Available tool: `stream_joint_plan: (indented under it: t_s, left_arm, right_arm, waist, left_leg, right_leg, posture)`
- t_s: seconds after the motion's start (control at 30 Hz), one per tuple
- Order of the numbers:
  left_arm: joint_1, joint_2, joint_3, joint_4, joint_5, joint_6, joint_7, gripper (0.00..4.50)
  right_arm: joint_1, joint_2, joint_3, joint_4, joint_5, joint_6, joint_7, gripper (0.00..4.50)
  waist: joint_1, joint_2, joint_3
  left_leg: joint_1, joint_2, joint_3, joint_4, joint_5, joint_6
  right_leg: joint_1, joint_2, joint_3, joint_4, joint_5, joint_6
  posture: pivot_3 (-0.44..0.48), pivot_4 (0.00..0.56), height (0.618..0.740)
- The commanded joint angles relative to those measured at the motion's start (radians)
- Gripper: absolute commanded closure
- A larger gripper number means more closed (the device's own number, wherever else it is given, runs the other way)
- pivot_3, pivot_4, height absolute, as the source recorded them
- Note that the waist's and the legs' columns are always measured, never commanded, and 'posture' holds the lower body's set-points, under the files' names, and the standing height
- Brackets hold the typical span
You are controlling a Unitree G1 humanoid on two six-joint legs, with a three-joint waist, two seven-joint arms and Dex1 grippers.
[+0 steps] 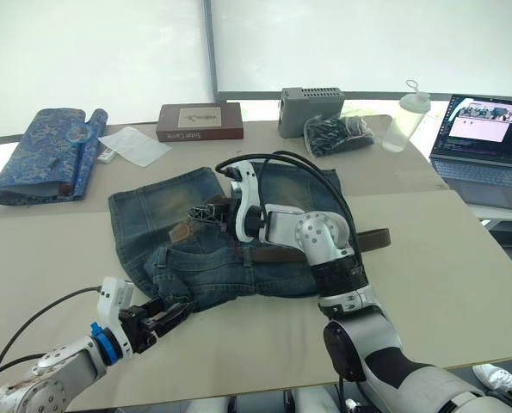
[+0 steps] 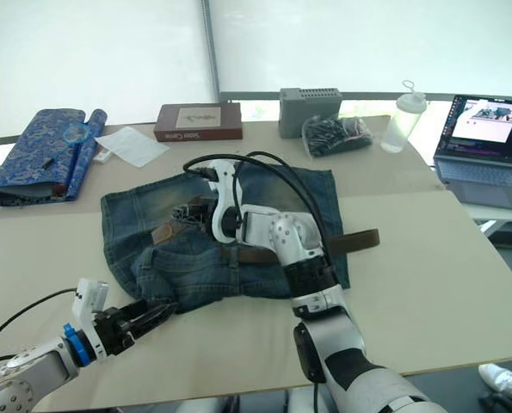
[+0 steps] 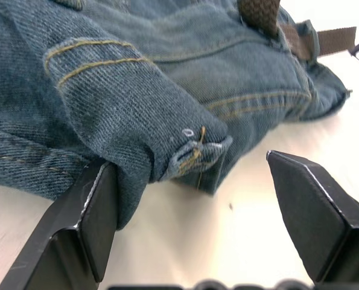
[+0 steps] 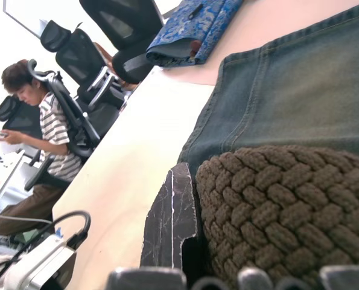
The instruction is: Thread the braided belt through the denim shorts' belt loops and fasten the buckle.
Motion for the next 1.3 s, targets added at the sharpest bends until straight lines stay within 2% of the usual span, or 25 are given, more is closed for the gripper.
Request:
stream_joint_plan:
  t_s: [0.03, 0.07, 0.13, 0.2, 0.3, 0.47, 0.6, 0.73, 0.93, 1.1, 1.23, 1.3]
  left_arm:
    - [0.027, 0.105, 0.159, 0.102, 0.047, -0.07, -0.128, 0.58]
    - [0.024, 0.135, 0.192, 0.122, 0.036, -0.073, -0.165, 0.58]
    - [0.027, 0.195, 0.248, 0.137, -0.001, -0.049, -0.251, 0.05]
    - [0.032, 0.231, 0.263, 0.125, 0.006, -0.051, -0.304, 0.02]
    - [-0.029, 0.254, 0.241, 0.137, 0.027, -0.02, -0.261, 0.02]
    - [-0.105, 0.197, 0.197, 0.159, -0.01, 0.056, -0.196, 0.02]
    - [-0.103, 0.142, 0.167, 0.159, 0.014, 0.038, -0.179, 0.02]
    - [-0.072, 0.117, 0.19, 0.172, 0.018, 0.021, -0.197, 0.02]
    - [-0.081, 0.094, 0.214, 0.214, 0.05, -0.025, -0.174, 0.02]
    - [-0.107, 0.067, 0.223, 0.206, 0.016, -0.012, -0.151, 0.02]
    - [-0.205, 0.014, 0.282, 0.179, -0.417, 0.215, 0.028, 0.02]
    - [-0.217, 0.0, 0.27, 0.151, -0.484, 0.235, 0.069, 0.02]
  right_arm:
    - [0.004, -0.018, -0.059, -0.056, 0.028, 0.02, 0.021, 4.5]
    - [0.005, -0.023, -0.07, -0.058, 0.032, 0.024, 0.024, 4.5]
    - [0.007, -0.033, -0.083, -0.07, 0.038, 0.035, 0.038, 4.5]
    - [0.005, -0.043, -0.082, -0.076, 0.033, 0.043, 0.057, 4.5]
    - [0.002, -0.045, -0.03, -0.092, 0.002, 0.061, 0.079, 4.5]
    - [0.043, 0.077, 0.03, -0.022, -0.059, -0.003, 0.053, 4.5]
    - [0.064, 0.153, 0.066, 0.11, -0.126, -0.131, 0.026, 4.5]
    - [0.085, 0.199, 0.094, 0.191, -0.149, -0.191, 0.015, 4.5]
    - [0.09, 0.226, 0.128, 0.176, -0.103, -0.192, 0.059, 4.5]
    - [0.047, 0.229, 0.125, 0.147, -0.041, -0.183, 0.097, 4.5]
    - [0.009, 0.219, 0.049, 0.083, 0.115, -0.072, 0.11, 4.5]
    - [0.008, 0.201, 0.059, 0.051, 0.139, -0.061, 0.118, 4.5]
  waist:
    - [-0.004, 0.001, 0.0]
    - [-0.004, 0.001, 0.001]
    - [-0.001, 0.001, 0.001]
    - [-0.004, 0.002, 0.001]
    - [-0.007, 0.003, 0.002]
    - [-0.023, 0.003, 0.002]
    - [-0.024, 0.003, 0.002]
    - [-0.024, 0.003, 0.002]
    - [-0.024, 0.003, 0.002]
    - [-0.024, 0.003, 0.002]
    - [-0.017, 0.002, 0.002]
    - [-0.02, 0.002, 0.002]
  left_leg:
    - [0.0, 0.001, 0.0, 0.0, 0.0, -0.001]
    - [0.0, 0.002, 0.0, 0.0, -0.001, -0.001]
    - [-0.001, 0.003, -0.001, 0.0, 0.0, -0.001]
    - [-0.001, 0.003, -0.001, 0.0, -0.001, -0.001]
    - [0.0, 0.002, 0.0, -0.001, -0.001, -0.001]
    - [0.0, 0.004, -0.001, -0.001, -0.002, -0.003]
    - [0.0, 0.003, 0.0, -0.001, -0.003, -0.003]
    - [-0.001, 0.004, 0.0, -0.001, -0.003, -0.003]
    - [-0.001, 0.004, -0.001, -0.001, -0.003, -0.003]
    - [-0.001, 0.004, -0.001, -0.001, -0.003, -0.003]
    - [-0.001, 0.004, -0.003, 0.0, -0.003, -0.003]
    - [-0.001, 0.004, -0.004, 0.0, -0.003, -0.003]
  right_leg:
    - [0.0, 0.002, 0.0, 0.0, 0.0, -0.001]
    - [0.0, 0.003, 0.0, 0.0, -0.001, -0.001]
    - [-0.001, 0.004, -0.001, 0.0, -0.001, -0.003]
    - [-0.001, 0.004, -0.001, 0.0, -0.002, -0.003]
    - [0.0, 0.003, 0.0, 0.0, -0.002, -0.002]
    - [-0.001, 0.004, 0.001, 0.001, -0.002, -0.003]
    - [-0.002, 0.003, 0.001, 0.0, -0.002, -0.003]
    - [-0.003, 0.003, 0.001, 0.0, -0.002, -0.003]
    - [-0.002, 0.003, 0.001, 0.0, -0.002, -0.003]
    - [-0.002, 0.003, 0.001, 0.0, -0.002, -0.003]
    - [-0.002, 0.001, 0.001, 0.0, -0.002, -0.003]
    - [-0.001, -0.002, 0.001, 0.001, -0.002, -0.003]
  posture:
    - [0.0, 0.15, 0.74]
    - [0.0, 0.15, 0.74]
    - [0.0, 0.15, 0.74]
    - [0.0, 0.15, 0.74]
    - [0.0, 0.15, 0.74]
    - [0.0, 0.15, 0.74]
    - [0.0, 0.15, 0.74]
    - [0.0, 0.15, 0.74]
    - [0.0, 0.15, 0.74]
    - [0.0, 0.15, 0.74]
    - [0.0, 0.15, 0.74]
    - [0.0, 0.15, 0.74]
